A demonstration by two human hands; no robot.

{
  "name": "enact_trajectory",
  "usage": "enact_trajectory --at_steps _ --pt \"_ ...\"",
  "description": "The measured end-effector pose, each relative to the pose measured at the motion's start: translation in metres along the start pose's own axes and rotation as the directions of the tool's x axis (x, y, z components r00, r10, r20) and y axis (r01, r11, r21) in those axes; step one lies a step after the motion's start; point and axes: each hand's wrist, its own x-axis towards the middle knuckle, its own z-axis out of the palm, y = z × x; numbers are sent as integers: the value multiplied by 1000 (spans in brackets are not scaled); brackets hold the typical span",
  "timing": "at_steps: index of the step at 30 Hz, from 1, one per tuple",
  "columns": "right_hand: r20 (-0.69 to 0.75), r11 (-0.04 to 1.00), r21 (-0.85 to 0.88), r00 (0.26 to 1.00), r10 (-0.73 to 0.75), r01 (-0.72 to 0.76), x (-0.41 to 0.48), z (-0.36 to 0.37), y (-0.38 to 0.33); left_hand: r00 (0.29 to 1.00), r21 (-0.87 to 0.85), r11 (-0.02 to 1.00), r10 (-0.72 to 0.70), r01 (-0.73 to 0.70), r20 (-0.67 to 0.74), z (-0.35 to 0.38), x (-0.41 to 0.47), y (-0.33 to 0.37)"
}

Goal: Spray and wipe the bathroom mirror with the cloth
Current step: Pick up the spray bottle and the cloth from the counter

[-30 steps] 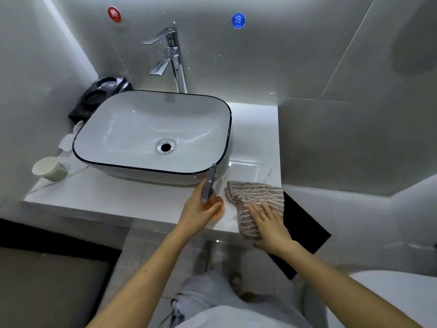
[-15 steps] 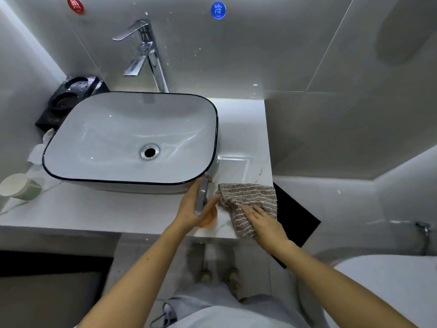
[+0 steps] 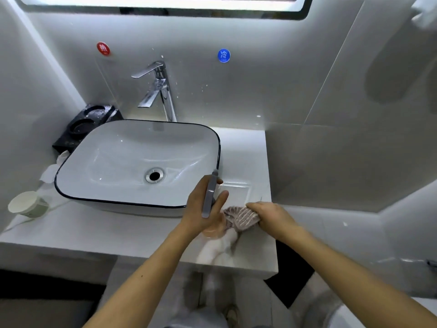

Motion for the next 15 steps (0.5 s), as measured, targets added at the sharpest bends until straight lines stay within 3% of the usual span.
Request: enact_trajectory --at_steps 8,15 --pt "-185 989 -89 974 -129 114 34 -126 -13 958 16 979 201 -202 -204 -33 67 65" --pt "-408 971 -90 880 -241 223 53 -218 -43 901 111 948 317 -297 -296 -84 117 102"
